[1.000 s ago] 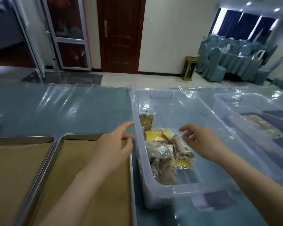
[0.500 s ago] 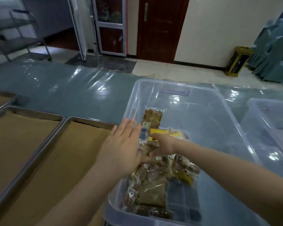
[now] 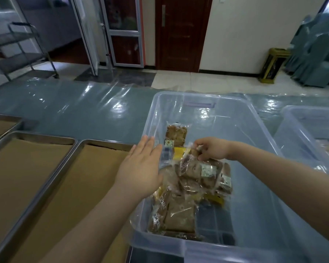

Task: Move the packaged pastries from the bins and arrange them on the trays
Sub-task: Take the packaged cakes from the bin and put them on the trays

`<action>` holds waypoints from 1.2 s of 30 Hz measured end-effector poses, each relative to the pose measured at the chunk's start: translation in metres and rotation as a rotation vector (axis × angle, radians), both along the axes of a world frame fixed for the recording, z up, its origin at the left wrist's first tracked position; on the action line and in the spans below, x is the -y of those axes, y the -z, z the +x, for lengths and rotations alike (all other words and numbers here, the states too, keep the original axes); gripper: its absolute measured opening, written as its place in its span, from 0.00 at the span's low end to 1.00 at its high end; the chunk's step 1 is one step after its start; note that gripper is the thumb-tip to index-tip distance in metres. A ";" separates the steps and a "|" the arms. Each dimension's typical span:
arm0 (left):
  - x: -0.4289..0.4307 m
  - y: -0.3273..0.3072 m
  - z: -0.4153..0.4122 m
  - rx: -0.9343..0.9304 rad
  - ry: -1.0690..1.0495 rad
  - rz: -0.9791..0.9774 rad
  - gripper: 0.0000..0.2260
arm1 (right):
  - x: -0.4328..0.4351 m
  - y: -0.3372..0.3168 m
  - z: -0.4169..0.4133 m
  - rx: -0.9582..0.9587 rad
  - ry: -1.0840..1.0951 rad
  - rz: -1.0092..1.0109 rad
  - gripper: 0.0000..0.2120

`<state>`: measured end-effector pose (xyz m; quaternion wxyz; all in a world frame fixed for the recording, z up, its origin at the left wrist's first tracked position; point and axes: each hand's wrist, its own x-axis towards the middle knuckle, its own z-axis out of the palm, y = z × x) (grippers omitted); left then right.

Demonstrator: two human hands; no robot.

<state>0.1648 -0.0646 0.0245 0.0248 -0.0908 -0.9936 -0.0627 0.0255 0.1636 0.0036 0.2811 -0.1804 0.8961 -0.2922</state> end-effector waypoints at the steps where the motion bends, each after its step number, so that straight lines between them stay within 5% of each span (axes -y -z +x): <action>1: 0.000 0.000 0.000 -0.004 -0.001 0.002 0.33 | -0.004 0.000 0.002 0.058 0.032 -0.014 0.11; 3: 0.000 0.000 -0.001 -0.008 0.001 0.006 0.32 | -0.007 0.004 0.005 0.061 0.103 -0.005 0.12; 7: 0.000 0.000 -0.001 0.005 0.004 0.016 0.32 | -0.007 0.006 -0.002 -0.233 0.312 0.002 0.06; 10: 0.000 0.000 -0.002 0.009 -0.001 0.021 0.32 | -0.010 0.009 -0.009 -0.206 0.502 -0.063 0.06; 14: 0.000 0.001 -0.002 -0.001 -0.002 0.023 0.31 | 0.008 0.041 0.004 -0.109 0.471 0.061 0.06; 19: -0.001 0.000 -0.001 -0.015 -0.010 0.036 0.29 | 0.037 0.075 0.031 -0.064 0.334 0.320 0.40; 28: -0.001 0.001 -0.001 -0.025 0.005 0.014 0.29 | 0.006 0.015 0.001 0.016 0.571 0.080 0.15; 33: -0.001 0.000 0.000 -0.030 0.005 0.004 0.29 | -0.017 0.016 0.005 -0.513 0.456 0.564 0.14; 36: -0.001 0.000 0.001 -0.029 0.003 -0.003 0.29 | -0.010 0.040 0.024 -0.371 0.373 0.633 0.26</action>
